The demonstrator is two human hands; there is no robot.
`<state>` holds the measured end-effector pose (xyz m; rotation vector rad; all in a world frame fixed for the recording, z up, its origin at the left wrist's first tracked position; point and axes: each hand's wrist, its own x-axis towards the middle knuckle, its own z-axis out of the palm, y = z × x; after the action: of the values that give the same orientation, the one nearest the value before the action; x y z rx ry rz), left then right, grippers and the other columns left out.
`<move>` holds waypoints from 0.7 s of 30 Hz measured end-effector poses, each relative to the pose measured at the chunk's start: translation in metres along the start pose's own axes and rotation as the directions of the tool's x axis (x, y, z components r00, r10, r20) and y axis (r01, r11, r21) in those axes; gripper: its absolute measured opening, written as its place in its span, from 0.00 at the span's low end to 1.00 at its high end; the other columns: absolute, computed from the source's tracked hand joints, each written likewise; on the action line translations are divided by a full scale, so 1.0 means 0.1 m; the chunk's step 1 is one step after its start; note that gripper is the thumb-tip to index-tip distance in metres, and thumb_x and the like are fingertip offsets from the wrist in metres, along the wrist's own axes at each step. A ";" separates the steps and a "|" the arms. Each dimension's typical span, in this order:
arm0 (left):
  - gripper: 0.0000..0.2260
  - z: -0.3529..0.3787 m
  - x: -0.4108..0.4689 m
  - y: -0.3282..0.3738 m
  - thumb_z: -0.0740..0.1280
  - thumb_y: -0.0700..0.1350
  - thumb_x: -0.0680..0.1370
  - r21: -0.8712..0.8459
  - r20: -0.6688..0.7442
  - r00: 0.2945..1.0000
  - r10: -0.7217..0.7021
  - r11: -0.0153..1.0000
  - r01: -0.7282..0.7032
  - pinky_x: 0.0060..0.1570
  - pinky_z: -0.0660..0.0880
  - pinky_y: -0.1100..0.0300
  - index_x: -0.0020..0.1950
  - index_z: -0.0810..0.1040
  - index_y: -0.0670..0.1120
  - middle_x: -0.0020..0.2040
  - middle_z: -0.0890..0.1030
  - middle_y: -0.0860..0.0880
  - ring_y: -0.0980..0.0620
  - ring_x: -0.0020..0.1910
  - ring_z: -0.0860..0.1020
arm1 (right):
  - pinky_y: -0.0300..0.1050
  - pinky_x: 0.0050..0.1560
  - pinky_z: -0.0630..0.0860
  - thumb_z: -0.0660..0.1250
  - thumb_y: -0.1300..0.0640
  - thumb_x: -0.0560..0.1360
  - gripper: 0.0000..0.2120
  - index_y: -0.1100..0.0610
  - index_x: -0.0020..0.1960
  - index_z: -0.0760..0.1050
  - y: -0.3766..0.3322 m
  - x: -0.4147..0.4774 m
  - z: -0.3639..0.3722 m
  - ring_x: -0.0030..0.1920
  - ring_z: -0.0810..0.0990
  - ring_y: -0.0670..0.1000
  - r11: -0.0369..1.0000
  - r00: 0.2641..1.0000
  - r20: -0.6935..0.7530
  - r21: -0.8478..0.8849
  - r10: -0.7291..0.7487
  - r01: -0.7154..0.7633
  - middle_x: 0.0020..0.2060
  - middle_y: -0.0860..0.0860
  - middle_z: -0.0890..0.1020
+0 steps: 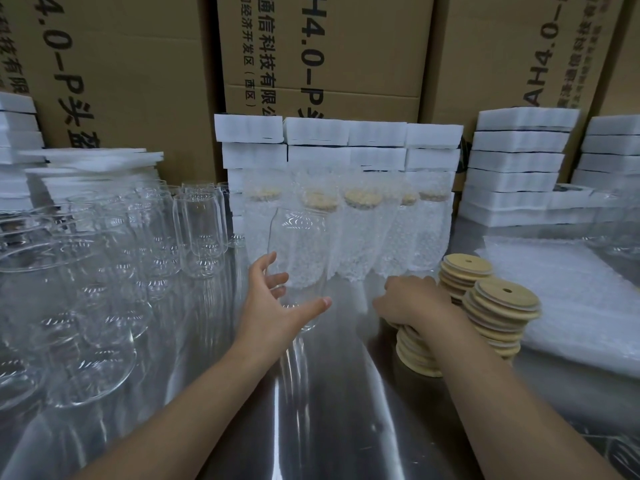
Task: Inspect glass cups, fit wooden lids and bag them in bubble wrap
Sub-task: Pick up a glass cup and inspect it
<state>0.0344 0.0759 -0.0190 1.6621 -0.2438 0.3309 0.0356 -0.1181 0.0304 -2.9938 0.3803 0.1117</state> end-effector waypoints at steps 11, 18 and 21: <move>0.44 0.01 -0.01 -0.02 0.82 0.47 0.63 0.140 0.026 0.999 0.045 0.989 -0.048 0.54 0.68 0.62 0.69 0.59 0.62 0.59 0.71 0.57 0.56 0.61 0.71 | 0.30 0.39 0.71 0.67 0.48 0.71 0.17 0.44 0.59 0.69 -0.13 -0.05 -0.16 0.54 0.71 0.51 0.494 0.817 -0.563 0.750 0.126 0.441 0.55 0.47 0.59; 0.46 0.03 -0.03 -0.03 0.82 0.49 0.62 0.262 0.105 0.991 0.084 0.959 -0.109 0.56 0.67 0.63 0.71 0.59 0.61 0.61 0.70 0.58 0.58 0.62 0.71 | 0.60 0.52 0.78 0.71 0.49 0.67 0.15 0.53 0.42 0.66 -0.21 -0.12 -0.21 0.41 0.77 0.60 -0.041 0.822 -0.551 0.827 0.146 0.561 0.42 0.47 0.78; 0.45 0.03 -0.04 -0.03 0.82 0.50 0.62 0.287 0.118 0.988 0.096 0.950 -0.127 0.55 0.68 0.63 0.71 0.58 0.62 0.62 0.70 0.59 0.59 0.62 0.71 | 0.58 0.58 0.75 0.68 0.49 0.66 0.12 0.53 0.40 0.67 -0.26 -0.14 -0.19 0.41 0.78 0.54 -0.073 0.821 -0.570 0.818 0.038 0.571 0.42 0.41 0.79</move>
<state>0.0319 0.0733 -0.0237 1.9670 -0.3816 0.3810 0.0301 -0.0923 0.0533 -1.3956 -0.1863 -0.6451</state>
